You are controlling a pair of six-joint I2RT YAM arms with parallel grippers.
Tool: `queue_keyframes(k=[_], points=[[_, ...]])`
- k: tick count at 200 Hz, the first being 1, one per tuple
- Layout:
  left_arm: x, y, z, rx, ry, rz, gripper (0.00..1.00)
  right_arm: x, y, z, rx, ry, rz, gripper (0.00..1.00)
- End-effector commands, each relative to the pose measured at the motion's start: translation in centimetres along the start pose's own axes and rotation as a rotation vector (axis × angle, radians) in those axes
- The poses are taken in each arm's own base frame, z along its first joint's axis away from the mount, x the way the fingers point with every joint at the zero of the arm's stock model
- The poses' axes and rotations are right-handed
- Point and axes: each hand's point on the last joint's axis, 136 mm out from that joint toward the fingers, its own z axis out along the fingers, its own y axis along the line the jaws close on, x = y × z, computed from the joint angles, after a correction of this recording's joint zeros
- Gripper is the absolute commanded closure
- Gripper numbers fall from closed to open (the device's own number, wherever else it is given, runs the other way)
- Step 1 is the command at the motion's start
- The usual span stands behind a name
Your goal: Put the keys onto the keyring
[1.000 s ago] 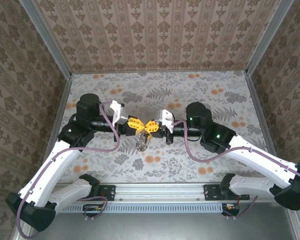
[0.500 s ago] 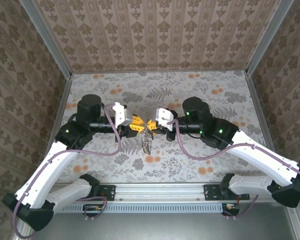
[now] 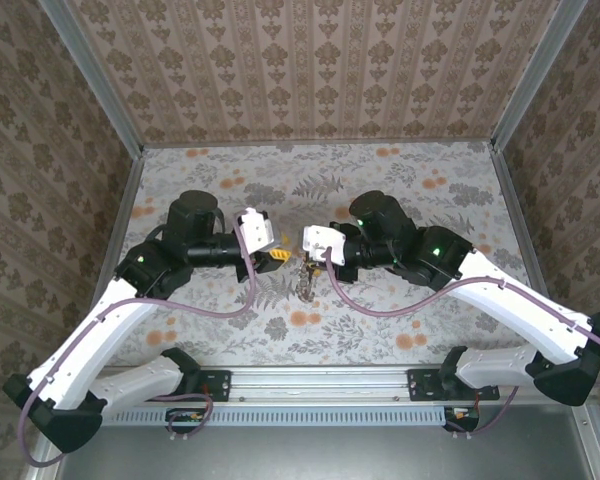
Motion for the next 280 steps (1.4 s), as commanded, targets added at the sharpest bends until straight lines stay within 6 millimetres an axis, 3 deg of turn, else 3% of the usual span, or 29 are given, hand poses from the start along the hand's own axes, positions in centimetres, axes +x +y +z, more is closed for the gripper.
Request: queue_keyframes(k=[1, 40, 111, 240, 247, 259, 280], points=[[-1.7, -0.5, 0.1, 0.028, -0.049, 0.046, 0.74, -1.9, -0.6, -0.9, 0.015, -0.044, -0.027, 1.0], [-1.6, -1.7, 0.5, 0.093, -0.064, 0.035, 0.76, -2.2, -0.5, -0.6, -0.001, -0.05, -0.014, 1.0], [-1.0, -0.8, 1.2, 0.059, -0.045, 0.026, 0.81, -3.0, 0.1, -0.9, -0.033, -0.089, -0.01, 1.0], [0.6, -0.5, 1.6, 0.029, 0.023, 0.012, 0.82, -3.7, 0.0, -1.6, -0.026, -0.131, -0.013, 1.0], [0.6, -0.5, 1.6, 0.03, 0.025, 0.012, 0.86, -3.7, 0.0, -1.6, -0.025, -0.13, -0.012, 1.0], [0.7, -0.6, 1.7, 0.038, 0.027, 0.012, 1.0, -3.8, 0.1, -1.8, -0.024, -0.139, -0.016, 1.0], [0.5, -0.8, 1.7, 0.053, 0.016, 0.014, 1.0, -3.9, 0.1, -2.0, -0.019, -0.149, -0.02, 1.0]])
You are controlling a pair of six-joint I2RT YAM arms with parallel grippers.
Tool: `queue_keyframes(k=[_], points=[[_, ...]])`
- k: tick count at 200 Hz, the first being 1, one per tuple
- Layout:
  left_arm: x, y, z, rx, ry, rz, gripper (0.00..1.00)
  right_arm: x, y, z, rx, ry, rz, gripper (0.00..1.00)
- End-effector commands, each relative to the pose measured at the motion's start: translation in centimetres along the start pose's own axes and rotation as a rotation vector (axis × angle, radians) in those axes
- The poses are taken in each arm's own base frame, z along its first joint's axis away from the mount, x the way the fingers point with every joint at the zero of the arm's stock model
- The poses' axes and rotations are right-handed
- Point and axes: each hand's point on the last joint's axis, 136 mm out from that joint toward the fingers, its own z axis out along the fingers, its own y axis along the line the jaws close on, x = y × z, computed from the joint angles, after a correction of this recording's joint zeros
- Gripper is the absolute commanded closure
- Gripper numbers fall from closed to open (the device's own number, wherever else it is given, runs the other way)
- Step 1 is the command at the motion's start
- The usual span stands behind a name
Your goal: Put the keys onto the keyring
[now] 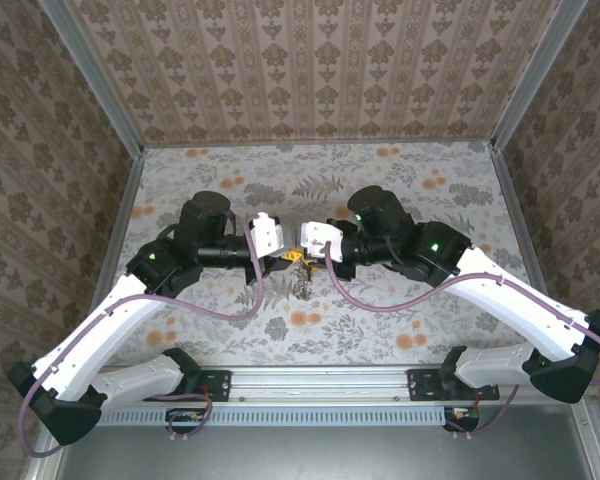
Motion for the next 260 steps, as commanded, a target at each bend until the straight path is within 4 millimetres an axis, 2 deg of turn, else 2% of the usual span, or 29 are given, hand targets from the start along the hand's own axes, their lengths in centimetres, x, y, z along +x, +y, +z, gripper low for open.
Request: queue_keyframes(k=[1, 29, 56, 60, 86, 103, 212, 260], points=[[0.8, 0.2, 0.3, -0.008, 0.027, -0.008, 1.0, -2.7, 0.2, -1.8, 0.006, -0.114, -0.025, 1.0], [-0.3, 0.0, -0.1, -0.004, -0.025, -0.004, 1.0, -2.5, 0.5, -1.8, -0.005, -0.121, -0.023, 1.0], [-2.7, -0.4, -1.3, 0.021, -0.161, -0.013, 1.0, -2.1, 1.3, -1.4, -0.029, -0.135, -0.001, 0.88], [-3.1, -0.4, -1.6, 0.023, -0.183, -0.013, 1.0, -2.6, 1.0, -1.4, -0.016, -0.158, -0.005, 0.86], [-4.1, -0.4, -2.4, 0.032, -0.253, -0.02, 1.0, -2.7, 0.9, -1.2, -0.014, -0.172, 0.011, 0.85], [-4.2, -0.5, -2.6, 0.043, -0.266, -0.025, 1.0, -2.8, 0.9, -1.3, -0.009, -0.183, 0.016, 0.82], [-5.6, -0.9, -4.3, 0.064, -0.363, -0.001, 1.0, -2.5, 0.4, -1.9, 0.012, -0.21, 0.072, 0.82], [-5.6, -1.2, -4.4, 0.077, -0.37, -0.003, 1.0, -2.8, 0.1, -2.1, 0.008, -0.234, 0.083, 0.85]])
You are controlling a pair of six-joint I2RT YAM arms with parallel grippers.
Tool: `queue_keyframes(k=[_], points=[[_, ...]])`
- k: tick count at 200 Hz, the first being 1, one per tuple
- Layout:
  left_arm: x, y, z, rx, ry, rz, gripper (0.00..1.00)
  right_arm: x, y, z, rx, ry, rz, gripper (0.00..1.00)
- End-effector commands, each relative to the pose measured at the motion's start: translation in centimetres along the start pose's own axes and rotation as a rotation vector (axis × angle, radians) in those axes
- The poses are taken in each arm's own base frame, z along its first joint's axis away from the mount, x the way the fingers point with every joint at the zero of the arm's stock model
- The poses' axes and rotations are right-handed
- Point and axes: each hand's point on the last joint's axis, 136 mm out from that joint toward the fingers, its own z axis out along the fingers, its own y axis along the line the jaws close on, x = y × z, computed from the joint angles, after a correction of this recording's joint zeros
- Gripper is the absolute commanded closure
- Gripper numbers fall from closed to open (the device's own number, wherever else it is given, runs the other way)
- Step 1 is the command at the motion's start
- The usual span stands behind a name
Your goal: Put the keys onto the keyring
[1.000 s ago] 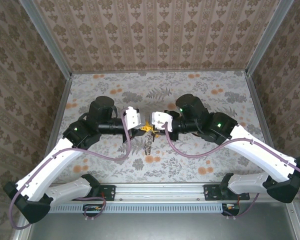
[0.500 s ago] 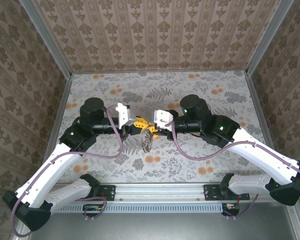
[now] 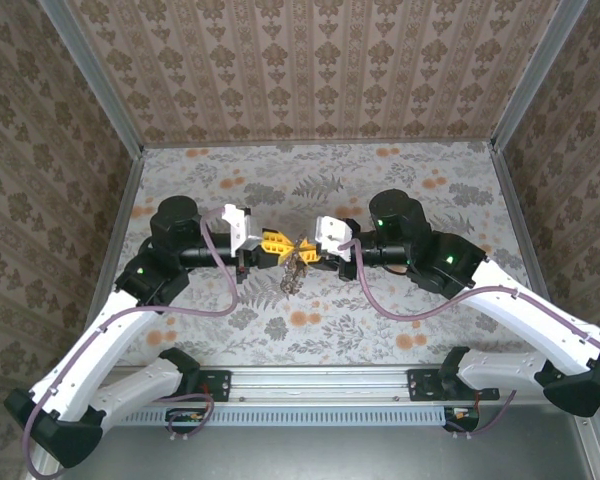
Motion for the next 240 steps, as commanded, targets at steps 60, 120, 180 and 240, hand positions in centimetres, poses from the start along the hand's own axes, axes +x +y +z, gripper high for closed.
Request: queue_keyframes(k=[60, 120, 180, 240], points=[[-1.6, -0.7, -0.5, 0.022, -0.063, 0.051, 1.0, -0.9, 0.9, -0.2, -0.066, -0.07, 0.012, 0.79], [-1.4, -0.6, -0.5, 0.018, -0.053, 0.051, 1.0, -0.8, 0.1, -2.2, 0.027, -0.07, 0.016, 0.71], [-1.4, -0.7, -0.5, 0.025, -0.054, 0.051, 1.0, -2.6, -0.3, -1.7, 0.006, -0.15, 0.041, 0.69], [-1.4, -0.8, -0.5, 0.03, -0.057, 0.056, 1.0, -2.7, -0.1, -0.2, -0.052, -0.17, 0.074, 0.69]])
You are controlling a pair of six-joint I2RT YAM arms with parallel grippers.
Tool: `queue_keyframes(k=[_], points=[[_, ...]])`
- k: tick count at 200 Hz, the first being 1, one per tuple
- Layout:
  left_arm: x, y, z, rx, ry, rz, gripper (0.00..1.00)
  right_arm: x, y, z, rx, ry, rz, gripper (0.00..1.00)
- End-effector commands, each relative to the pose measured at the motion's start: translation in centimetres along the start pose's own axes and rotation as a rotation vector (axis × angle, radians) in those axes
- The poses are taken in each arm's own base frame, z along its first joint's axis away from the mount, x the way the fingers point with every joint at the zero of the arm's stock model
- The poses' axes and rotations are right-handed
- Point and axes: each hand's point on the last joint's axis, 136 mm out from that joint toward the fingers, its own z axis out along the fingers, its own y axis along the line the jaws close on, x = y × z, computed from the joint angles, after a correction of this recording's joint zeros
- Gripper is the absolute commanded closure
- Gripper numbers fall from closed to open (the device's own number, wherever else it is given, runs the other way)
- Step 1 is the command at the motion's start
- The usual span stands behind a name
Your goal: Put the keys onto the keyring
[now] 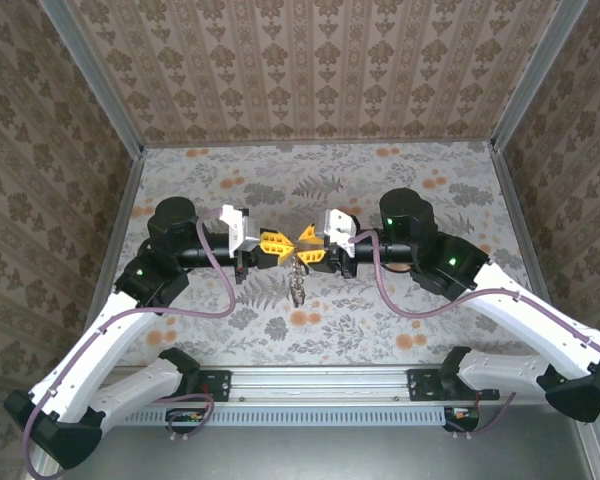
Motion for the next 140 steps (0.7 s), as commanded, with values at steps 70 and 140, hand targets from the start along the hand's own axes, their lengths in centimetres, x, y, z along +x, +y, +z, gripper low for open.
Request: queue_keyframes(k=[70, 140], points=[[-1.1, -0.4, -0.5, 0.003, -0.033, 0.048, 1.0, 0.5, 0.3, 0.3, -0.052, -0.001, 0.04, 1.0], [4.2, 1.7, -1.5, -0.179, 0.353, 0.067, 0.74, 3.4, -2.0, -0.7, 0.06, 0.246, -0.091, 1.0]])
